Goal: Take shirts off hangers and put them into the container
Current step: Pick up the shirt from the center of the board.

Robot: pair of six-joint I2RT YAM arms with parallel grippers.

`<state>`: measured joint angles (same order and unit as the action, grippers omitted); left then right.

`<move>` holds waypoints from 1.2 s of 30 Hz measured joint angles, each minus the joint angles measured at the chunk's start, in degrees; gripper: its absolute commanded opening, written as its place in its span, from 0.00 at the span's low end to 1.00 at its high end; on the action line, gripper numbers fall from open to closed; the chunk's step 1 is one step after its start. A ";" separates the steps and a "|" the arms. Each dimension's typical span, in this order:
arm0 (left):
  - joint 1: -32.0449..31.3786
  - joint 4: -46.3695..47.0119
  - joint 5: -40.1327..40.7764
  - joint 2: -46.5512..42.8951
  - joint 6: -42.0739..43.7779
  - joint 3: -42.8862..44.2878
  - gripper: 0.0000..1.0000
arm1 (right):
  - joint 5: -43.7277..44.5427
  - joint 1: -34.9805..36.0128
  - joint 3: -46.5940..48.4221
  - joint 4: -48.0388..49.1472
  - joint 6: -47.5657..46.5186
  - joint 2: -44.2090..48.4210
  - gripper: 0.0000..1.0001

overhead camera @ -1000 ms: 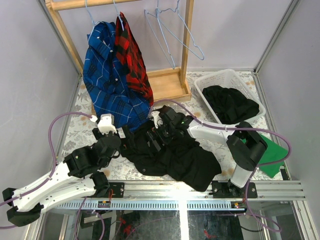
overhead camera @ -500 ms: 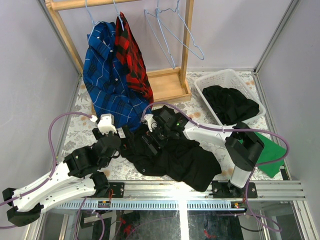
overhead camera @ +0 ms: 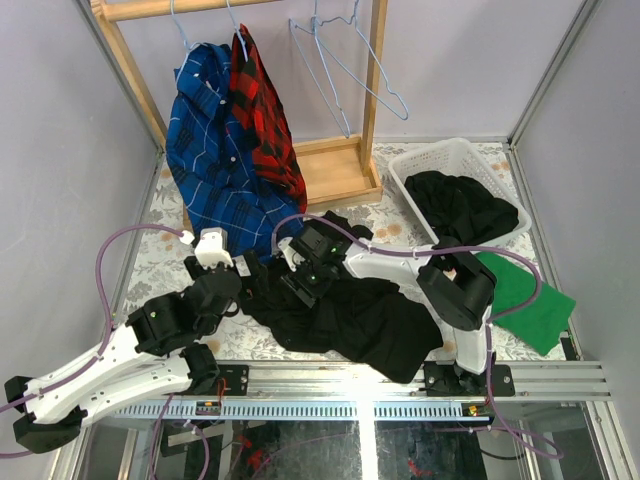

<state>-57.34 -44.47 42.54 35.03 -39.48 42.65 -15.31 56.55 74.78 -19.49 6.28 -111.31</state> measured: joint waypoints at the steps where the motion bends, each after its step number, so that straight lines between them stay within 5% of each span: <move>1: 0.00 0.00 0.02 0.00 -0.02 0.00 1.00 | 0.46 0.13 0.04 -0.37 -0.61 0.11 0.27; 3: 0.00 -0.02 0.04 0.00 -0.15 0.00 1.00 | 0.79 0.17 0.04 -1.03 -1.86 0.68 0.14; 10: 0.00 -0.22 0.13 0.02 -0.35 0.00 1.00 | 5.07 0.22 -6.27 1.27 -2.64 16.94 0.11; 17: 0.00 -0.26 0.15 -0.72 -0.35 0.00 1.00 | 23.67 -0.15 -22.03 14.38 -2.80 43.67 0.09; 24: 0.00 -0.26 0.15 -0.66 -0.35 0.00 1.00 | 32.85 -11.98 -25.14 13.20 3.28 43.12 0.16; 29: 0.00 -0.26 0.15 -0.61 -0.35 0.00 1.00 | 27.04 -13.42 -21.03 6.21 3.13 32.87 0.31; 36: 0.00 -0.26 0.17 -0.61 -0.35 0.00 1.00 | 6.75 -13.38 -14.84 3.39 2.84 22.69 0.70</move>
<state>-57.34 -44.73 42.72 34.41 -39.83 42.65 -8.56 43.18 59.94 -16.10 9.13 -88.62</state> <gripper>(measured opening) 0.997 0.582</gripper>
